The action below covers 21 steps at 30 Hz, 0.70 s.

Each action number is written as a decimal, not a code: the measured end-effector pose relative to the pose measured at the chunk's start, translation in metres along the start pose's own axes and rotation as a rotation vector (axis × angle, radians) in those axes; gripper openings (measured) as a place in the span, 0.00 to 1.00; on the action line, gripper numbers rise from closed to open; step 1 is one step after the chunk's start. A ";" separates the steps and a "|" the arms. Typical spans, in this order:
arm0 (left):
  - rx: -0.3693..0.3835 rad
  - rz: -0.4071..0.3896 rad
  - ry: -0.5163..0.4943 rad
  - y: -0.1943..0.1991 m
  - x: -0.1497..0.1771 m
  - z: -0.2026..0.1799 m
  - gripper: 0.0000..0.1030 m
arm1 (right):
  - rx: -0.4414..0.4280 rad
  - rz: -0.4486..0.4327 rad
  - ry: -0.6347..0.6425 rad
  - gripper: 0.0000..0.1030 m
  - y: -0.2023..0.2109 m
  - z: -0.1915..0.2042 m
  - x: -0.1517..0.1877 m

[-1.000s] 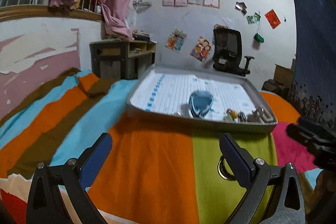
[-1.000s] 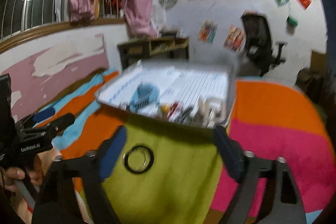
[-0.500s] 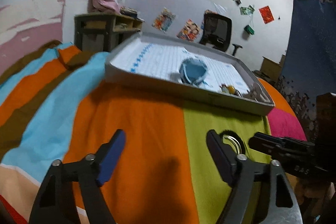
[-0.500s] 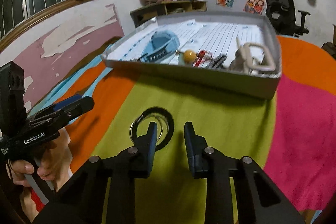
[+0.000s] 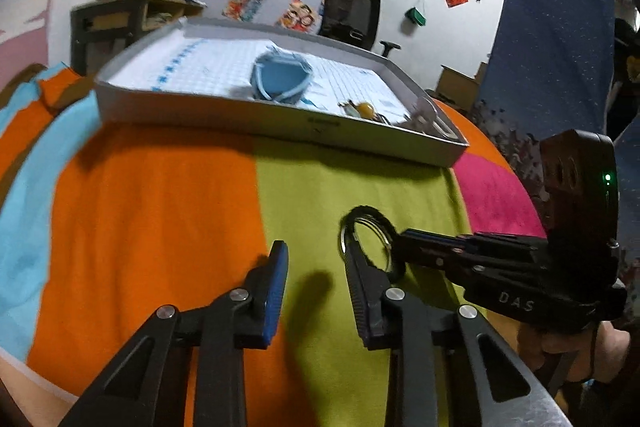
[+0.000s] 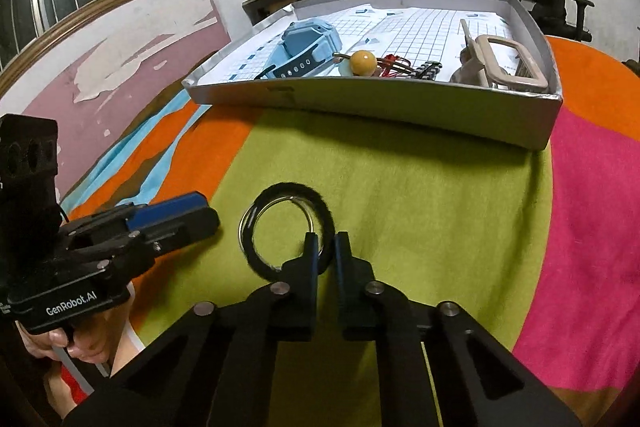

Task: Organize jewelry
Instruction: 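Grasp the black hair tie with the right tool while the left tool grasps the thin silver bangle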

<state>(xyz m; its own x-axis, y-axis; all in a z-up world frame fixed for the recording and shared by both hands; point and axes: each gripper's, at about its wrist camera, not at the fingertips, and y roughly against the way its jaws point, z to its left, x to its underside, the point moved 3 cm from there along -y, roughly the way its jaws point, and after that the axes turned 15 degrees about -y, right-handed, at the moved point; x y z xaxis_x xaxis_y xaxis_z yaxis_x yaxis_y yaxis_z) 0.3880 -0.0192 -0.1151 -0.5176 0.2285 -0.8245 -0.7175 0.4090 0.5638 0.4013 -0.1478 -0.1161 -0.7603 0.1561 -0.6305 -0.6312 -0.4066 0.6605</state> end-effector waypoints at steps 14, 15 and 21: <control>0.049 0.071 -0.026 -0.021 0.007 -0.014 0.27 | 0.070 -0.073 -0.081 0.05 0.012 -0.023 -0.012; 0.043 0.079 -0.029 -0.022 0.007 -0.015 0.23 | 0.085 -0.079 -0.088 0.05 0.013 -0.025 -0.014; 0.010 0.134 -0.063 -0.034 0.006 -0.022 0.09 | 0.134 -0.084 -0.116 0.04 0.011 -0.038 -0.017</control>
<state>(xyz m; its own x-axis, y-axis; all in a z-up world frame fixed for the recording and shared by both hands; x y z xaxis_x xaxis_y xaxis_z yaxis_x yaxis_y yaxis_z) 0.3996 -0.0512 -0.1382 -0.5781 0.3366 -0.7433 -0.6390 0.3798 0.6689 0.4131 -0.1894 -0.1134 -0.7119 0.2899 -0.6397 -0.7020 -0.2654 0.6609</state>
